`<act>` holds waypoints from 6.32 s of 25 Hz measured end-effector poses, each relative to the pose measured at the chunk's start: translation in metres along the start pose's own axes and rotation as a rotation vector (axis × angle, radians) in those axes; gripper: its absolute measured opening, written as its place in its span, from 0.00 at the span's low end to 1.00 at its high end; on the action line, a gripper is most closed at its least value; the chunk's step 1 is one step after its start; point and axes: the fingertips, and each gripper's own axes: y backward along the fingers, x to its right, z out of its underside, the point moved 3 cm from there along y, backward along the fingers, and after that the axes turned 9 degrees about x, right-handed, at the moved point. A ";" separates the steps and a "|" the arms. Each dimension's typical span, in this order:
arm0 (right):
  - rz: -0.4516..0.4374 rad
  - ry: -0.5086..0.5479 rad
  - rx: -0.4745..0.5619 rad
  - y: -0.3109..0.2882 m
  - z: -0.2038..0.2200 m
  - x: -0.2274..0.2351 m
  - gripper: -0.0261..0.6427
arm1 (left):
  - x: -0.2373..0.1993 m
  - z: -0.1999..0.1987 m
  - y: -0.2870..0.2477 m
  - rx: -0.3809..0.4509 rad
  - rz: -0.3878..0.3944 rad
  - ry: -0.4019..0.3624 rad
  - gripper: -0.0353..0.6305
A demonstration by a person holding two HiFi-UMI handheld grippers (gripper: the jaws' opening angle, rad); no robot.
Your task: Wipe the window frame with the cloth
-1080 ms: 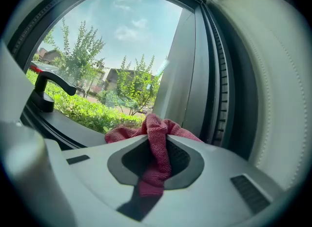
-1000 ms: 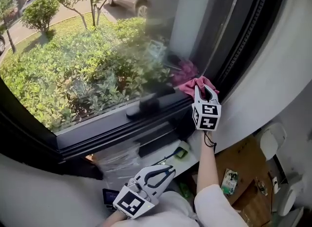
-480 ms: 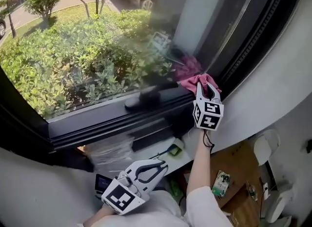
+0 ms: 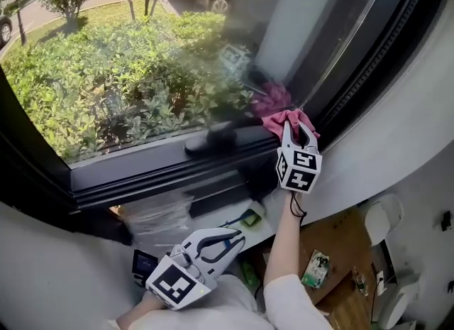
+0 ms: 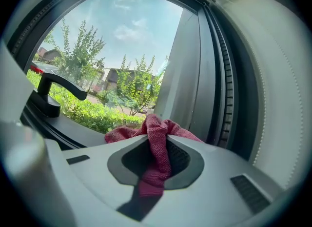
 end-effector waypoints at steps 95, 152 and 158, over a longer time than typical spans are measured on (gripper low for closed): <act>-0.111 -0.051 0.009 0.041 -0.034 -0.103 0.13 | -0.005 0.001 0.002 0.017 -0.037 0.046 0.12; 0.087 0.038 0.114 0.013 0.028 0.062 0.14 | -0.018 -0.009 0.006 0.043 -0.073 -0.036 0.12; 0.086 -0.068 0.137 0.013 0.028 0.061 0.13 | -0.026 -0.010 0.009 0.035 -0.102 -0.045 0.12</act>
